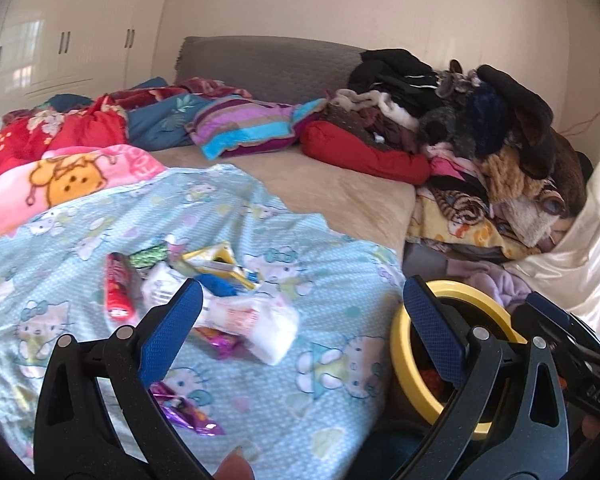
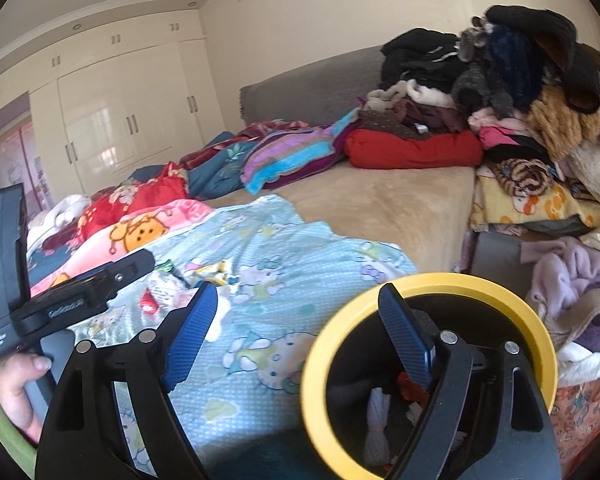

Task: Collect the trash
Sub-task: 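Move both open tools from the bin back to the trash pile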

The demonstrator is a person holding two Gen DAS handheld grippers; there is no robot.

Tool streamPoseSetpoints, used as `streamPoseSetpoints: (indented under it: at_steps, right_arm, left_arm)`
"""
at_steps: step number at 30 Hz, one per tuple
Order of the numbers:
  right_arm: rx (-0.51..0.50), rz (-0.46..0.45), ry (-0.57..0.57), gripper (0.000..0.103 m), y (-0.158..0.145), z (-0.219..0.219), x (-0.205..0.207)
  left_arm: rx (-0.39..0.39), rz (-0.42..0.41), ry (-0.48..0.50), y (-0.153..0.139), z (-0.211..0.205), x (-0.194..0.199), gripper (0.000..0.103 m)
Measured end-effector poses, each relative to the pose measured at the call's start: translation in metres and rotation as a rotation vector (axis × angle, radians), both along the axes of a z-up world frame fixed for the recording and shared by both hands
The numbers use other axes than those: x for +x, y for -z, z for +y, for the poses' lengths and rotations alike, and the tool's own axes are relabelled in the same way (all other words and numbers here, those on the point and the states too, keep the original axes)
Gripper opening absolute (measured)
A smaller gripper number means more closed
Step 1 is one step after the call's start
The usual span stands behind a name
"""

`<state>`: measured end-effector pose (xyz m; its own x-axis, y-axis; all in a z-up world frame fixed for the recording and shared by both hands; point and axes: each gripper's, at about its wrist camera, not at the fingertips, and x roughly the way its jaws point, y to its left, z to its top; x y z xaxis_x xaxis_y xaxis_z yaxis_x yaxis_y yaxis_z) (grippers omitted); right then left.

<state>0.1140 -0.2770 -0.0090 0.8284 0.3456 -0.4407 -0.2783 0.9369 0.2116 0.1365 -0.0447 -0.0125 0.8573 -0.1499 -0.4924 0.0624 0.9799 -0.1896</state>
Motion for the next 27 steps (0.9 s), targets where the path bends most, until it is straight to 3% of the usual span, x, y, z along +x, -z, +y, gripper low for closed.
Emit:
streamPoseSetpoints:
  at_steps: [15, 27]
  right_arm:
    - [-0.102, 0.007, -0.193, 0.087, 0.008, 0.083, 0.022]
    - [-0.217, 0.093, -0.287, 0.089, 0.041, 0.142, 0.059]
  left_arm:
    - [-0.053, 0.013, -0.181, 0.011, 0.084, 0.007, 0.092]
    - [-0.109, 0.085, -0.300, 0.040, 0.145, 0.013, 0.092]
